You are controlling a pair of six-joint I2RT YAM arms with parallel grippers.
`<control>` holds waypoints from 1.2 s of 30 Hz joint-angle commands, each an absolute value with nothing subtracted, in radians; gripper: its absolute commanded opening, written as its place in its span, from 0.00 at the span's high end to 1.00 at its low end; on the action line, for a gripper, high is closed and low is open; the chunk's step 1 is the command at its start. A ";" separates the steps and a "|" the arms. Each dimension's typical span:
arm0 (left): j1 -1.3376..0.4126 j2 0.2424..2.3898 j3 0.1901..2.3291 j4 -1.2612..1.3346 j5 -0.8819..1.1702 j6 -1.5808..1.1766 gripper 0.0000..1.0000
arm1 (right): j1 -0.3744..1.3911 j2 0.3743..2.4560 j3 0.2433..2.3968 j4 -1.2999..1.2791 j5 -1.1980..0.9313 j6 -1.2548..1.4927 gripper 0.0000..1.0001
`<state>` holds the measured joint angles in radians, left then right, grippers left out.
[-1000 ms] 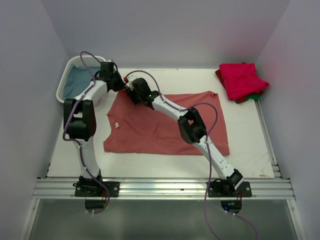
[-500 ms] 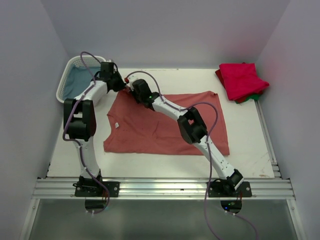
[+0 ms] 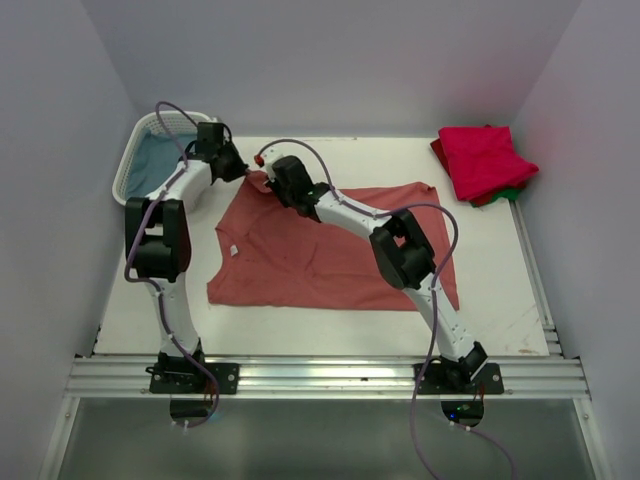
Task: Fold and stack the t-shirts
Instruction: Fold the tshirt
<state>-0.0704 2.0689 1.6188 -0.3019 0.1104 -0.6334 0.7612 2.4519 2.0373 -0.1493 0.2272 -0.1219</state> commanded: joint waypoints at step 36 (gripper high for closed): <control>-0.009 1.608 1.135 -0.291 -0.072 -0.581 1.00 | 0.793 1.964 1.615 -0.311 0.060 -0.022 1.00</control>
<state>-0.0284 1.6814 1.1919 -0.3134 0.0353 -0.6254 0.7940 2.0331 1.6455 -0.2623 0.0528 -0.0448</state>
